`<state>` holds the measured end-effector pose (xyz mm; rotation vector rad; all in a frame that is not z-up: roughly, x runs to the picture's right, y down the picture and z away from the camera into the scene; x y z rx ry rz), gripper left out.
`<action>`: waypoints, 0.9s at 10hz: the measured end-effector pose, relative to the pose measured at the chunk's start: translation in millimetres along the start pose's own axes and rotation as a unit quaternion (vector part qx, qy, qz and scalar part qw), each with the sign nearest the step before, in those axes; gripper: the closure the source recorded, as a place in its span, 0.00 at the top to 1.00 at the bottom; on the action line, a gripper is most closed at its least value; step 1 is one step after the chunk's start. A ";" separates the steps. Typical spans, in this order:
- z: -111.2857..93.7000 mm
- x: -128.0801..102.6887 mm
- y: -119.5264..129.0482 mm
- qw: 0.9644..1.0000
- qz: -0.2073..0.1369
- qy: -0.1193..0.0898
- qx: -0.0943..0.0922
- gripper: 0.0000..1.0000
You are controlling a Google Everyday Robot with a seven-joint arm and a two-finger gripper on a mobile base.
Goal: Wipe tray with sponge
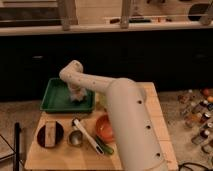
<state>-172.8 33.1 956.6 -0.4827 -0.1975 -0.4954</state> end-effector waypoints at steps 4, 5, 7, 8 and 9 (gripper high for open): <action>7.7 11.6 -30.7 1.000 0.004 0.009 0.002 0.02; 10.4 3.5 -37.8 1.000 -0.009 0.005 0.004 0.02; 14.1 -24.8 -42.5 0.999 -0.040 -0.019 0.005 0.02; 15.9 -36.3 -37.4 0.998 -0.058 -0.030 0.005 0.02; 16.0 -42.0 -28.8 0.997 -0.069 -0.038 0.003 0.02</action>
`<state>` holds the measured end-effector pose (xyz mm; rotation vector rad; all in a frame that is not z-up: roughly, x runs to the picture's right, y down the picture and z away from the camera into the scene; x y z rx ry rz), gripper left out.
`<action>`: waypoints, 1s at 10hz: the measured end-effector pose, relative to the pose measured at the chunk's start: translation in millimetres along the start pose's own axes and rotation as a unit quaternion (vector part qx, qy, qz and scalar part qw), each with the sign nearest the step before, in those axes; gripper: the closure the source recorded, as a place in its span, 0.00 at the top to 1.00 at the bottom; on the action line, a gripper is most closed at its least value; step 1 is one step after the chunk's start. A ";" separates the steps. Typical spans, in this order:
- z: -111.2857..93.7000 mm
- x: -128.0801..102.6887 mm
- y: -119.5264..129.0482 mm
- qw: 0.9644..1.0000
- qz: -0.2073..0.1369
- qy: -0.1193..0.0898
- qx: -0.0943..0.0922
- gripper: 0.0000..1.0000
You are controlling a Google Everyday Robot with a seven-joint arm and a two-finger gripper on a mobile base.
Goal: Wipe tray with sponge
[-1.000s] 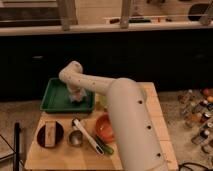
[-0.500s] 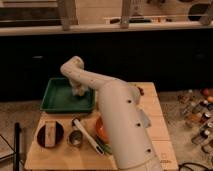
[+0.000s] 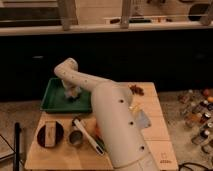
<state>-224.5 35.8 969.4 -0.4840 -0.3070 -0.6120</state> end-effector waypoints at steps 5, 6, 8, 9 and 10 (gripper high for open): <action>-4.7 -1.0 38.8 1.000 -0.006 -0.009 -0.006 0.02; -6.7 4.1 42.6 1.000 0.001 -0.007 -0.002 0.02; -10.1 13.9 42.1 1.000 0.012 0.000 0.006 0.02; -11.2 17.5 39.8 1.000 0.015 0.003 0.009 0.02; -11.6 19.4 37.6 1.000 0.016 0.006 0.011 0.02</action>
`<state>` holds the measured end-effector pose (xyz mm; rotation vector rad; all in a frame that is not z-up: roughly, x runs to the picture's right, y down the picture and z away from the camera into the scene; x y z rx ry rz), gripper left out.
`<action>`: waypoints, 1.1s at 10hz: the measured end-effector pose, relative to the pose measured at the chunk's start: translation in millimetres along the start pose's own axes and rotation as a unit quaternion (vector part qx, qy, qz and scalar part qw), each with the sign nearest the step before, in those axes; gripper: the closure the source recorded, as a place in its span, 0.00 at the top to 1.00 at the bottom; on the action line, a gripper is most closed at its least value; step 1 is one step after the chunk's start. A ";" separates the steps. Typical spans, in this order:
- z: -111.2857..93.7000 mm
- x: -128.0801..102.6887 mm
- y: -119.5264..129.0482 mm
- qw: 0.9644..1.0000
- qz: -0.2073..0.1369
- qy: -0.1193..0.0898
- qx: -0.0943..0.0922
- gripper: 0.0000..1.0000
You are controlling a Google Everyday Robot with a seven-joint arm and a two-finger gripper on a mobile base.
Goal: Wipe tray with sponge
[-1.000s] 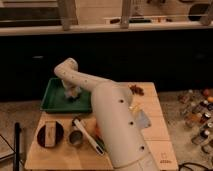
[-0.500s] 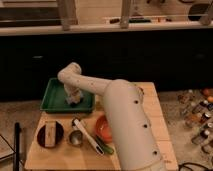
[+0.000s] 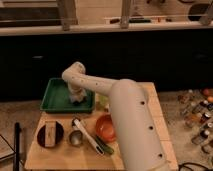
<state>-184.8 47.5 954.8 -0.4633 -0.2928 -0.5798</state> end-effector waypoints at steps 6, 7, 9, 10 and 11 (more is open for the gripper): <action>-1.2 7.9 -6.5 1.000 0.002 0.007 0.011 0.02; -1.3 8.1 -6.5 1.000 0.002 0.007 0.011 0.02; -1.3 8.0 -6.5 1.000 0.002 0.007 0.011 0.02; -1.3 8.0 -6.5 1.000 0.002 0.007 0.011 0.02; -1.3 8.1 -6.5 1.000 0.003 0.007 0.011 0.02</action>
